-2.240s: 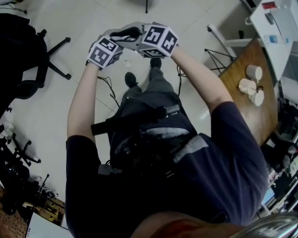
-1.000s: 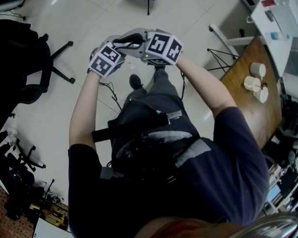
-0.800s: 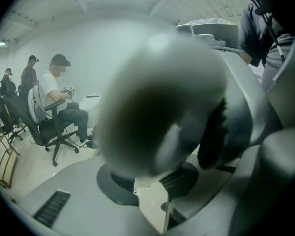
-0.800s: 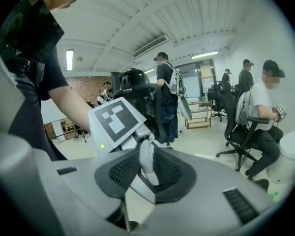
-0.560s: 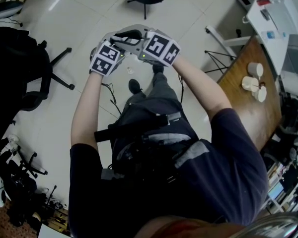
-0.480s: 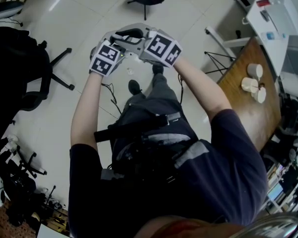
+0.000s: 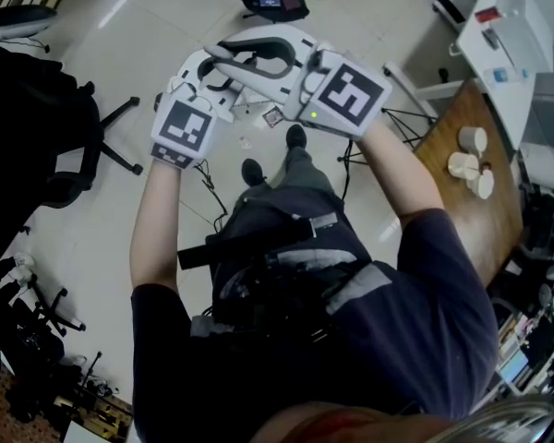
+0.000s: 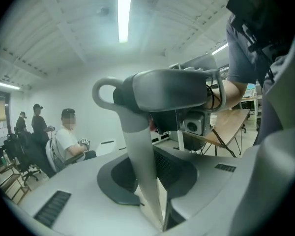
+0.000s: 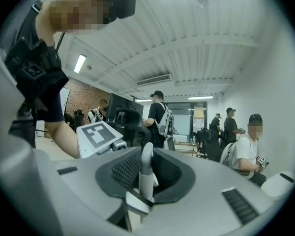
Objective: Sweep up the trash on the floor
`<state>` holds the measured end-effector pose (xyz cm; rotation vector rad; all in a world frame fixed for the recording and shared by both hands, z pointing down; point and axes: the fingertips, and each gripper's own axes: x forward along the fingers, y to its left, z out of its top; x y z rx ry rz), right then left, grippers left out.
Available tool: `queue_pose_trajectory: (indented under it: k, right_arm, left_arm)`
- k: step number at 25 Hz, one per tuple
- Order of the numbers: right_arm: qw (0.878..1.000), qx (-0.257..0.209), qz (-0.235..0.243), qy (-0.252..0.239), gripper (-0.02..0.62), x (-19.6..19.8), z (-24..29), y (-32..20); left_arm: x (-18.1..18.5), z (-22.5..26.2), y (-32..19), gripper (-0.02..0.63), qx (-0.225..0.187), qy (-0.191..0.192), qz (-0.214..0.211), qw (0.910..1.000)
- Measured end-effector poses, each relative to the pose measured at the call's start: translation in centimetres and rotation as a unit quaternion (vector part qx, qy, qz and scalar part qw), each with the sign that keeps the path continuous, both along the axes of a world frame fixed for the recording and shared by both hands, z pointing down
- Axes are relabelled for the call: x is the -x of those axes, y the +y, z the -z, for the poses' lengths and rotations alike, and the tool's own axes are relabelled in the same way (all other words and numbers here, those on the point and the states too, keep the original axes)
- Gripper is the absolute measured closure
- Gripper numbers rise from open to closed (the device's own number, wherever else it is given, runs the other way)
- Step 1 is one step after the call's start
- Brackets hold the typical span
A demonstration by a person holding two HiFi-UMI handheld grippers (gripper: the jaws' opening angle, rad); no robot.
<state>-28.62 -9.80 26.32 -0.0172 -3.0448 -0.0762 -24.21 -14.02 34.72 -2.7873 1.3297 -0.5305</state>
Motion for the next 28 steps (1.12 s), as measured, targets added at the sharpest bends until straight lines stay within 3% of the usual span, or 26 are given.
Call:
queue_pose_trajectory:
  k: [5,10,18,22,28]
  right_arm:
    - [0.999,-0.003,0.015,-0.032,0.506,-0.3,5.4,1.4]
    - [0.997,-0.009,0.06,-0.05,0.506,0.3,8.0,2.8]
    - [0.98,0.035,0.188,-0.053,0.507,1.5,6.9,5.0]
    - [0.973,0.031,0.223,-0.039,0.508,2.7,4.8,6.1]
    - [0.964,0.036,0.262,-0.004,0.508,4.6,1.0,6.7]
  left_arm:
    - [-0.2,7.5,1.5,0.54,-0.063,0.032,0.006,0.9975]
    - [1.2,10.0,2.7,0.532,-0.087,0.012,0.034,0.9956]
    - [3.6,7.2,4.5,0.537,-0.044,-0.037,0.106,0.9927]
    - [5.5,4.9,5.3,0.537,-0.036,-0.076,0.145,0.9859]
    - [8.4,1.5,5.9,0.546,-0.014,-0.08,0.209,0.9744]
